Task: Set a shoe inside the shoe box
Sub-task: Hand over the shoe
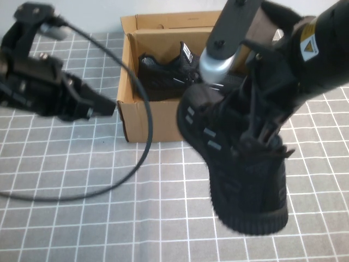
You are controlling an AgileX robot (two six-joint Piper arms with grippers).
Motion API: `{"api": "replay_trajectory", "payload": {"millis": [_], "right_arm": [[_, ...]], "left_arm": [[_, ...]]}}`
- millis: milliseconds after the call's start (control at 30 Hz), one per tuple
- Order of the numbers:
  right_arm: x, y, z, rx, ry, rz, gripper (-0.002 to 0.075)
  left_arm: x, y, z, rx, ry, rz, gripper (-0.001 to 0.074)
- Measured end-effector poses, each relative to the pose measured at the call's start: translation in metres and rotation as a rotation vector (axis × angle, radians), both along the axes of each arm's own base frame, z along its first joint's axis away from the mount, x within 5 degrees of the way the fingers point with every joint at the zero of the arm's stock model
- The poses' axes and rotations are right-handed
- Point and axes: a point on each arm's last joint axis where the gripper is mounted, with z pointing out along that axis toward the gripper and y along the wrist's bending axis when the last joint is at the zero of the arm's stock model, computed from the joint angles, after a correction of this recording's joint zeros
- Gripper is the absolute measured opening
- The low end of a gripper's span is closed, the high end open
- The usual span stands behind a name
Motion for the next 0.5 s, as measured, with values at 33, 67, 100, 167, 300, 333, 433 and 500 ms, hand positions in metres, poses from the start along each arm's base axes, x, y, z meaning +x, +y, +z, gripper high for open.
{"api": "replay_trajectory", "payload": {"millis": [33, 67, 100, 167, 300, 333, 433, 500], "right_arm": [[0.004, -0.002, 0.000, 0.001, -0.004, -0.015, -0.0006], [0.010, -0.005, -0.001, 0.003, -0.009, -0.035, -0.0006], [0.016, -0.008, 0.000, 0.004, -0.018, -0.054, -0.0006], [0.026, -0.013, 0.003, 0.012, -0.040, -0.084, -0.0006], [0.042, -0.021, 0.012, 0.001, -0.100, -0.079, -0.0006], [0.044, -0.021, 0.015, 0.001, -0.114, -0.065, -0.0006], [0.047, -0.019, 0.022, -0.005, -0.147, 0.031, -0.0006], [0.047, -0.017, 0.025, 0.004, -0.160, 0.093, -0.0006]], "left_arm": [[0.005, -0.002, 0.001, -0.013, -0.003, -0.014, -0.0001], [0.013, -0.005, 0.001, -0.030, -0.006, -0.030, -0.0001], [0.019, -0.007, 0.002, -0.046, -0.015, -0.051, -0.0001], [0.028, -0.011, 0.006, -0.067, -0.030, -0.098, -0.0001], [0.043, -0.018, 0.013, -0.097, -0.050, -0.199, -0.0001], [0.046, -0.020, 0.014, -0.104, -0.060, -0.209, -0.0001], [0.058, -0.023, 0.018, -0.115, -0.118, -0.249, 0.0006], [0.061, -0.024, 0.022, -0.118, -0.173, -0.287, 0.0038]]}}
